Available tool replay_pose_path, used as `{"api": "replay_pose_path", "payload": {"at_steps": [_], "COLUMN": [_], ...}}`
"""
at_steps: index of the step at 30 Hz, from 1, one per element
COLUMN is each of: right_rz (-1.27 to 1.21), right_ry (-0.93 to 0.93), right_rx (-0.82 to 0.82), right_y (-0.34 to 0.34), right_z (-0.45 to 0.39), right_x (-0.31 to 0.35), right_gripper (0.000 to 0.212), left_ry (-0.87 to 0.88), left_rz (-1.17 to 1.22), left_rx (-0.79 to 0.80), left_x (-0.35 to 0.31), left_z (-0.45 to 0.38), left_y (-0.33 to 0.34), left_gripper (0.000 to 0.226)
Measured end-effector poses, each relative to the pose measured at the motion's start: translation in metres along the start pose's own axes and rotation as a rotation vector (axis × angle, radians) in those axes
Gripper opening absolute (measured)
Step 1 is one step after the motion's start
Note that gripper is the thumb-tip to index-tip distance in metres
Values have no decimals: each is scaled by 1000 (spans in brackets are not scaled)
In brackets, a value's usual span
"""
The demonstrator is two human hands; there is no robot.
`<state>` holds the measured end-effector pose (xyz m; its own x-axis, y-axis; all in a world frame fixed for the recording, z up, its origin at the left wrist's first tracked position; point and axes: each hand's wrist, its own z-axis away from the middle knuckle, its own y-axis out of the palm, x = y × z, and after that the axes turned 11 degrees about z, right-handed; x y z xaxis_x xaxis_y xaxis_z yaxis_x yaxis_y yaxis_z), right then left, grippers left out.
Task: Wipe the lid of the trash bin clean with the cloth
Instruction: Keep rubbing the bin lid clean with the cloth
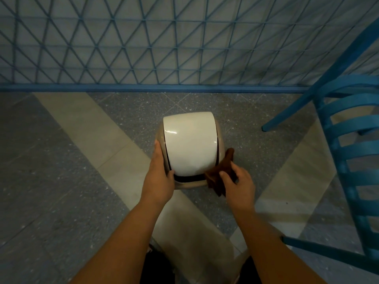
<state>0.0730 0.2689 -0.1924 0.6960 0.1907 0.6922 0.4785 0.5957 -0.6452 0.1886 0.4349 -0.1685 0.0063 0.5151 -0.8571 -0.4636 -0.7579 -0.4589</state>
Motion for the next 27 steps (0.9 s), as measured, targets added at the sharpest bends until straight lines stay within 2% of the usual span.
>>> {"api": "replay_pose_path", "payload": {"at_steps": [8,11,14,20,27], "right_rz": [-43,-197,-265,-235,-65], "right_ry": [-194,-89,2,63,62], "right_rx": [-79,-11,-26,28,18], "right_y": [-8,-8,-6,-3,2], "right_z": [-43,-47,-27,-7,7], "right_x": [62,67,44,10,-10], "right_gripper": [38,36,34,42,28], "left_ry": [-7,-21,-37,-23,-48], "left_rz": [-2,-4,1,-6,35], "left_rx": [-1,-3,8,32,67], "left_x": [1,4,2,4,2], "left_z": [0,-1,-3,-5,-7], "left_y": [2,2,2,0,-4], "left_gripper": [93,94,92,91,92]}}
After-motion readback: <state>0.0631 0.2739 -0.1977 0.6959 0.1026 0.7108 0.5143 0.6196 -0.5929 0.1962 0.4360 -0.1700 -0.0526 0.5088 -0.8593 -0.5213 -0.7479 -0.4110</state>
